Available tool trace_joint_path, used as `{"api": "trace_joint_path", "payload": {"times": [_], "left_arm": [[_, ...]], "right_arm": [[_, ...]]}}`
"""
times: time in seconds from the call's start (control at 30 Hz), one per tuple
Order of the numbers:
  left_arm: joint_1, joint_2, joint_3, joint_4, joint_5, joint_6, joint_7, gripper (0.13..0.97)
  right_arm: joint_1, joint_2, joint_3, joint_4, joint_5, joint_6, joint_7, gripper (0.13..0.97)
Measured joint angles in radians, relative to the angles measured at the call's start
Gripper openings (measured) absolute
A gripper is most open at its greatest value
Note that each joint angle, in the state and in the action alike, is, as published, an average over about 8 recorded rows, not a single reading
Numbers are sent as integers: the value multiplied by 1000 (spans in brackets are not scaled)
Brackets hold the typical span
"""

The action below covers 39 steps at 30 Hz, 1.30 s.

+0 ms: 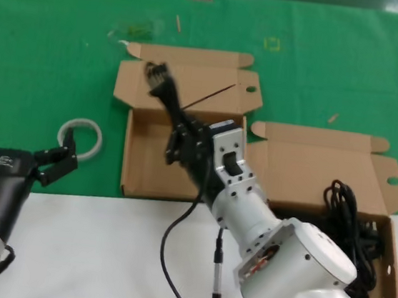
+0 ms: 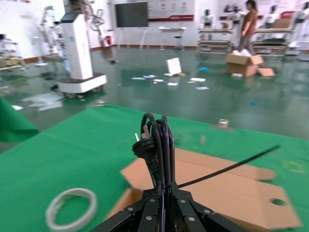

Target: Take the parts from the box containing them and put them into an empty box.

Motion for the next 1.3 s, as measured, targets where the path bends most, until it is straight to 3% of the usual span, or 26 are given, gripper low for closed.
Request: {"api": "trace_joint_path", "payload": {"times": [0.3,0.77,1.3], "left_arm": [[0,0,0,0,0,0,0,965],[0,0,0,0,0,0,0,965],[0,0,0,0,0,0,0,965]], "right_arm": [[71,2,-84,-112,-3,-41,80,162],[23,3,8,-140,-11,-58,34,162],[-25,4,45,-90,-11,-79,26,190]]}}
